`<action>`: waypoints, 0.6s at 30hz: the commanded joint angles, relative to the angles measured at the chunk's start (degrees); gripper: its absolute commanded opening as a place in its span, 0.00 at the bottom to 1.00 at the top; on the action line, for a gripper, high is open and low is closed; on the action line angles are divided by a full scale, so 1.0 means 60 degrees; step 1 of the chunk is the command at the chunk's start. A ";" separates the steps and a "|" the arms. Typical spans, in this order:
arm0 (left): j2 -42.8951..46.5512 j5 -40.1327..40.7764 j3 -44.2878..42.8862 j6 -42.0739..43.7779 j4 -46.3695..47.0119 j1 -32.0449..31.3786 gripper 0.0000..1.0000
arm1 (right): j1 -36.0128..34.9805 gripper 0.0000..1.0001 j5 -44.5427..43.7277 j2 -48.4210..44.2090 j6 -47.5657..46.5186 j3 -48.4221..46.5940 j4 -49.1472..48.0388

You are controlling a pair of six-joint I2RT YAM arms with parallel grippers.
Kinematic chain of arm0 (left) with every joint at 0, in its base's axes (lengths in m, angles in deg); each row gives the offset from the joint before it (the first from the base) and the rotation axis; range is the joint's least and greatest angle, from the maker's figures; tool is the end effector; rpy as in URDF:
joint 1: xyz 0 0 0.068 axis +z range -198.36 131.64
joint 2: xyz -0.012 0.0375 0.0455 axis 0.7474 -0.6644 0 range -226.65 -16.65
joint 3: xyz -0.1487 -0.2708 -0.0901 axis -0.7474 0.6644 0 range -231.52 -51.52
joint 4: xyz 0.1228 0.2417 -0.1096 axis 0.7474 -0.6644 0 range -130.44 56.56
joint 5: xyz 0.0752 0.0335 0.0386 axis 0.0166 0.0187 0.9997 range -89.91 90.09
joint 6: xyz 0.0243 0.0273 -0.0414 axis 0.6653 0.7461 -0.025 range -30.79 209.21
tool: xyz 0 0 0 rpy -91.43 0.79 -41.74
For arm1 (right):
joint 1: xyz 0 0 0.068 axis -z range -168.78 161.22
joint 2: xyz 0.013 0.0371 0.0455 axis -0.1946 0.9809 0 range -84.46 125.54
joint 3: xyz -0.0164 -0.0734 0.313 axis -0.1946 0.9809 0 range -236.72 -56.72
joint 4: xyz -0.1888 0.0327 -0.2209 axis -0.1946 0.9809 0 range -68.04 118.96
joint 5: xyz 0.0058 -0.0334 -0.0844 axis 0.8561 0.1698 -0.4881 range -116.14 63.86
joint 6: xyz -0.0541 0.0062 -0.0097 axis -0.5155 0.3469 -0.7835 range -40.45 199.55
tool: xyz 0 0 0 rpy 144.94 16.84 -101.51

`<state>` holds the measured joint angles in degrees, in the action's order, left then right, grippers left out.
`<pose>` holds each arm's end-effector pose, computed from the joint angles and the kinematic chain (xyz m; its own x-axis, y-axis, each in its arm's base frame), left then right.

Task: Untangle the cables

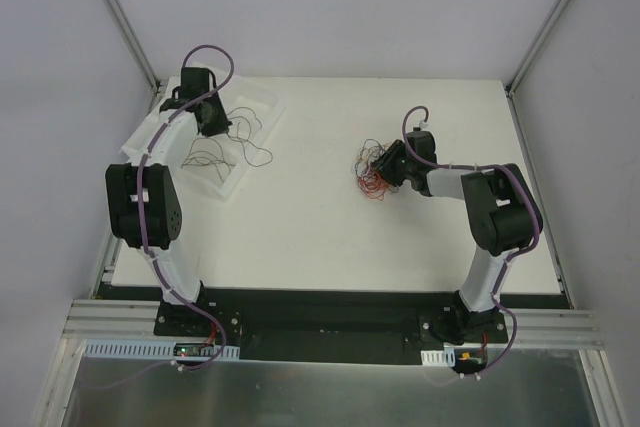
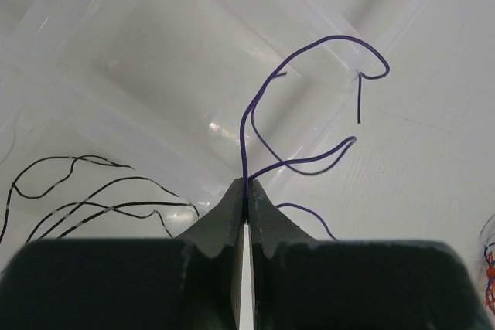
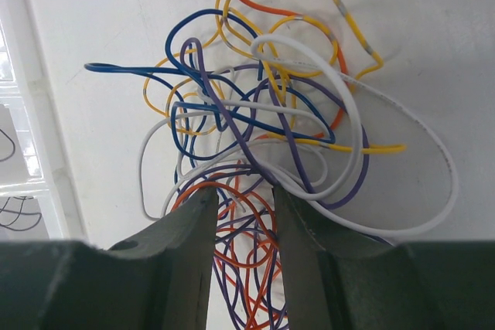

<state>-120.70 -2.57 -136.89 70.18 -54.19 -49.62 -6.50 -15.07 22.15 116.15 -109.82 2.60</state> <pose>0.4647 -0.0119 0.3155 -0.6191 -0.3122 -0.7206 -0.1525 0.9479 -0.2797 0.3932 0.1333 0.1649 -0.6975 0.3914 -0.6002 -0.0426 0.8135 0.5800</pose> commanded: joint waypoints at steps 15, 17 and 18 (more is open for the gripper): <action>-0.2579 0.0956 -0.4287 -0.3419 -0.3967 0.0575 0.00 | -0.0006 0.38 0.0176 0.0352 -0.0035 -0.0232 0.0457; -0.2755 0.0912 -0.4464 -0.3669 -0.4012 0.0590 0.00 | 0.0008 0.38 0.0191 0.0367 -0.0021 -0.0232 0.0457; -0.2901 0.0868 -0.4624 -0.3771 -0.4055 0.0619 0.00 | 0.0008 0.38 0.0191 0.0367 -0.0021 -0.0232 0.0457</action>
<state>-136.31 2.13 -160.43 53.29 -73.91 -46.41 -6.47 -13.80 22.83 116.35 -110.41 2.43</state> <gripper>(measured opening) 0.006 0.382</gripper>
